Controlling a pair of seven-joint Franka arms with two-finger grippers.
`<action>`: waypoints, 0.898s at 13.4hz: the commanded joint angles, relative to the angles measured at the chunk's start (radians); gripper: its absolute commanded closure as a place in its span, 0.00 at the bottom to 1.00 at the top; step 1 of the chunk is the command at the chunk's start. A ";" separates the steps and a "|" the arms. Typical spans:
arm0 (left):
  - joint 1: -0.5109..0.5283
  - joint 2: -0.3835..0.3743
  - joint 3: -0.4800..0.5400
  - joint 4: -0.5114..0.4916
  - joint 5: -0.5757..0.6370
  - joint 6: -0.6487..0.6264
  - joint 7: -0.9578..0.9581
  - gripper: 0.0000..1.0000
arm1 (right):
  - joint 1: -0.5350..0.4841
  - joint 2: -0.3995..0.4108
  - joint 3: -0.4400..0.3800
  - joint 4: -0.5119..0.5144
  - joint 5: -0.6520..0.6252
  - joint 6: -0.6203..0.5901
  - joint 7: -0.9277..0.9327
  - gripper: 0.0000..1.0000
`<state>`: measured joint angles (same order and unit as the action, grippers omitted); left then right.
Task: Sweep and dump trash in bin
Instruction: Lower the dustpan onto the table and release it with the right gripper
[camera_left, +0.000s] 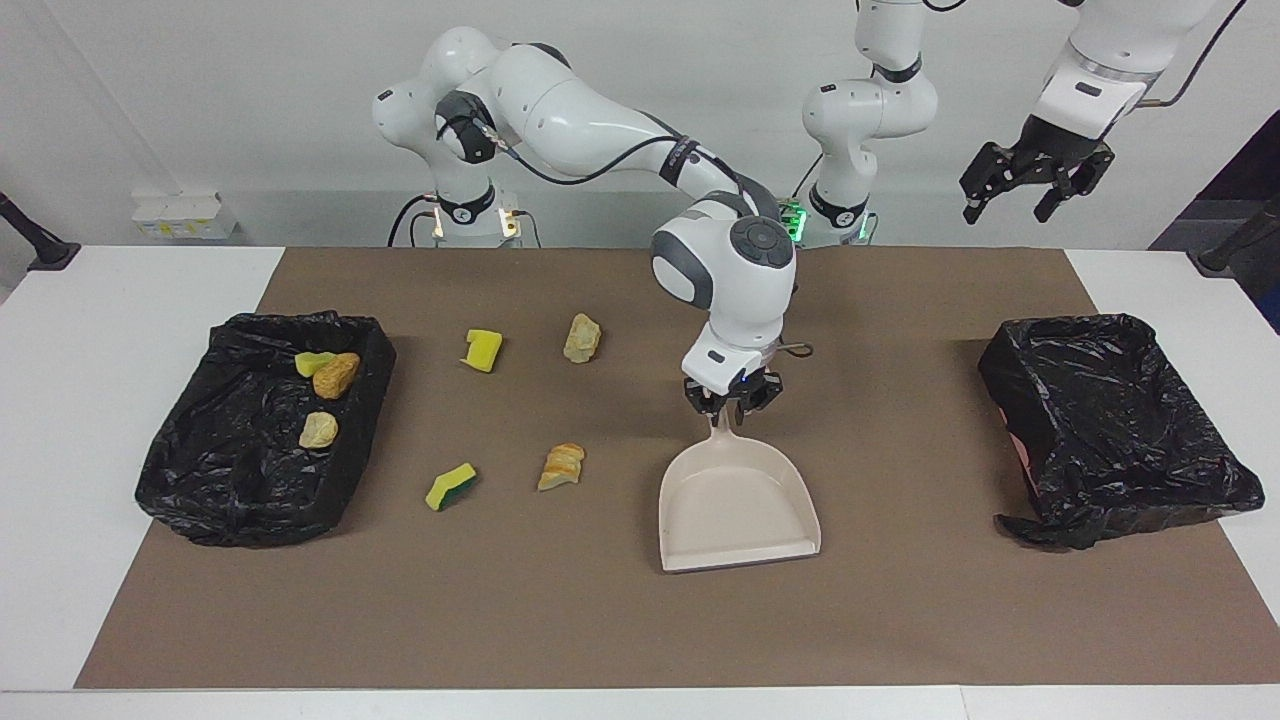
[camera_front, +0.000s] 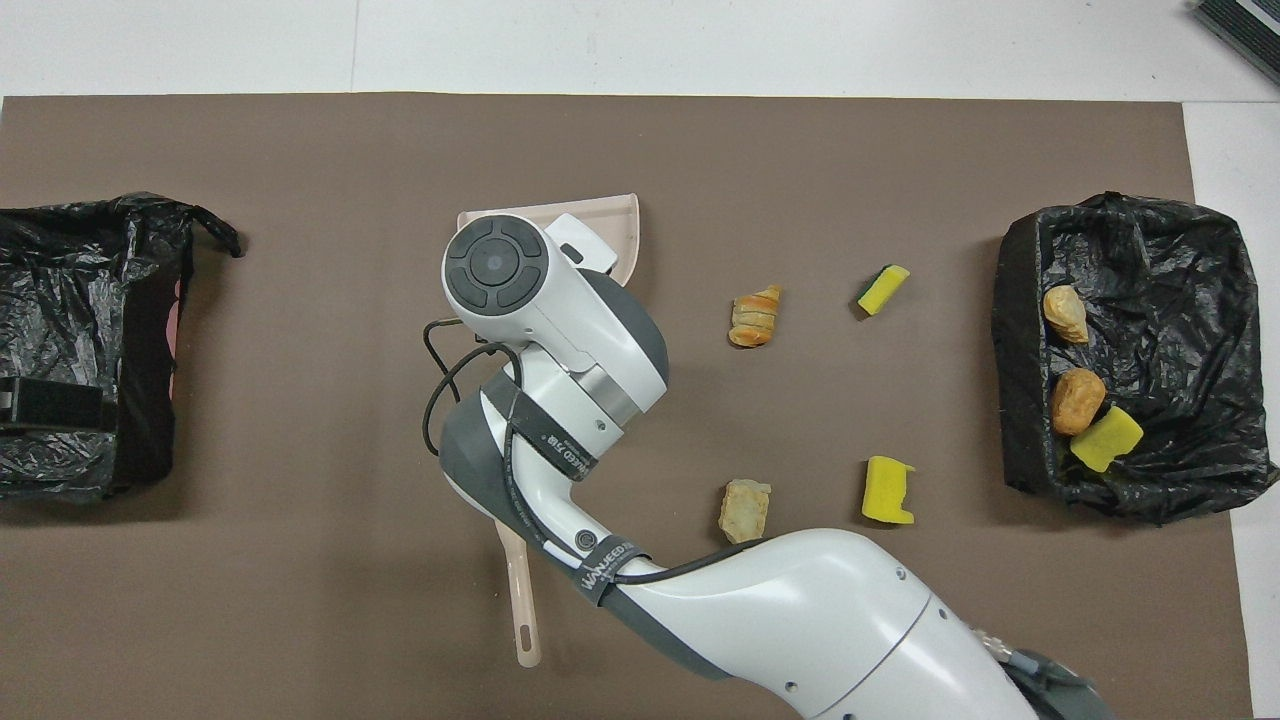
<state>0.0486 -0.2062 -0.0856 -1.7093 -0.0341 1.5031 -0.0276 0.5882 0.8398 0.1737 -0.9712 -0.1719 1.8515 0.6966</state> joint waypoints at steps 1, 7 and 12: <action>0.016 0.004 -0.009 0.017 0.013 -0.020 0.003 0.00 | -0.001 -0.019 0.004 -0.007 0.000 -0.006 0.017 0.60; 0.016 0.004 -0.009 0.017 0.013 -0.020 0.003 0.00 | 0.030 -0.112 0.007 -0.047 0.008 -0.021 0.080 0.48; 0.016 0.004 -0.009 0.017 0.013 -0.020 0.003 0.00 | 0.022 -0.264 0.007 -0.196 0.092 -0.023 0.095 0.38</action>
<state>0.0486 -0.2062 -0.0856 -1.7093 -0.0341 1.5030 -0.0276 0.6234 0.6742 0.1759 -1.0427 -0.1337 1.8231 0.7578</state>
